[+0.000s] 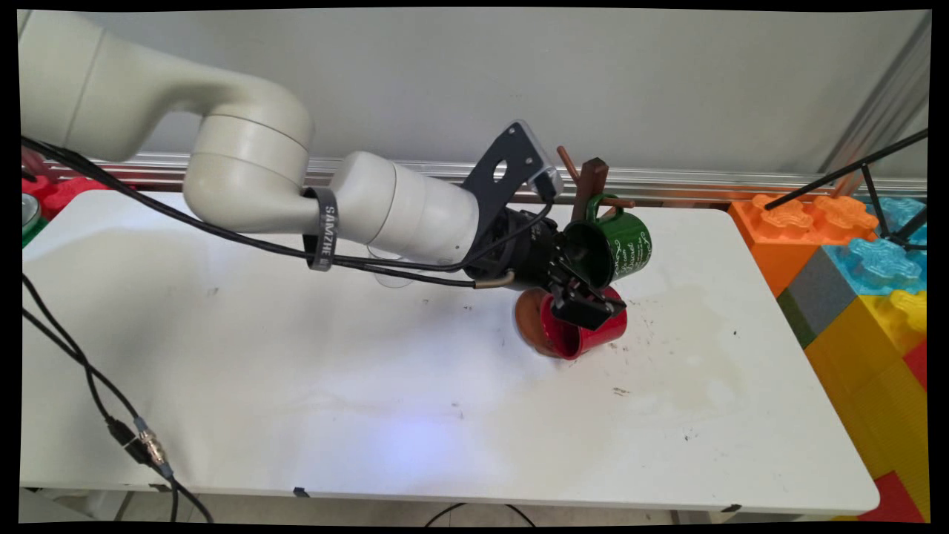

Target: Pick up the green mug from the rack

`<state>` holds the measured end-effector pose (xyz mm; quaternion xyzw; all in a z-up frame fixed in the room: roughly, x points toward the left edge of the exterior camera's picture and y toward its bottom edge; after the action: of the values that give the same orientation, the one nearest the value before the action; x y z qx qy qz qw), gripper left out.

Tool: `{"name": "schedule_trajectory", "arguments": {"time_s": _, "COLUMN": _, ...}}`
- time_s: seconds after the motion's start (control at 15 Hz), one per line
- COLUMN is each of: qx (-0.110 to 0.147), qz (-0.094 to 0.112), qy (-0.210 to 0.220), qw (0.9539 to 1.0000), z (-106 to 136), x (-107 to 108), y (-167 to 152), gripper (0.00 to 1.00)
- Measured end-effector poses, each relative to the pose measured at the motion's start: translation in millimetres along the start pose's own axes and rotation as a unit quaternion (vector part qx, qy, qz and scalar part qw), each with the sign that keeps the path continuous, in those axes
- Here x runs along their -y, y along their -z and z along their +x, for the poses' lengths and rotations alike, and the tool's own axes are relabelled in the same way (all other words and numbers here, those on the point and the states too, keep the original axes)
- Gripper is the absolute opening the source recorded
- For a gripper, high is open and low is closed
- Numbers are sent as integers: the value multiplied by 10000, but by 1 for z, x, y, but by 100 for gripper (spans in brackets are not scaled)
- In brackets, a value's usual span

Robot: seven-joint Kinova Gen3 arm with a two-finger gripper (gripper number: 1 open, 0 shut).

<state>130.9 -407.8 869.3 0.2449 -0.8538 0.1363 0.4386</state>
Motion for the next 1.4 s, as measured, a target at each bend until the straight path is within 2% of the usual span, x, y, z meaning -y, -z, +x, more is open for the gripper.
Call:
{"name": "schedule_trajectory", "arguments": {"time_s": 0.8, "qx": -174, "qz": -77, "qy": -80, "qw": 9998, "z": -5, "x": -1, "y": -17, "gripper": 100}}
{"name": "schedule_trajectory", "arguments": {"time_s": 1.4, "qx": -182, "qz": -37, "qy": 90, "qw": 9998, "z": -4, "x": 0, "y": -38, "gripper": 100}}
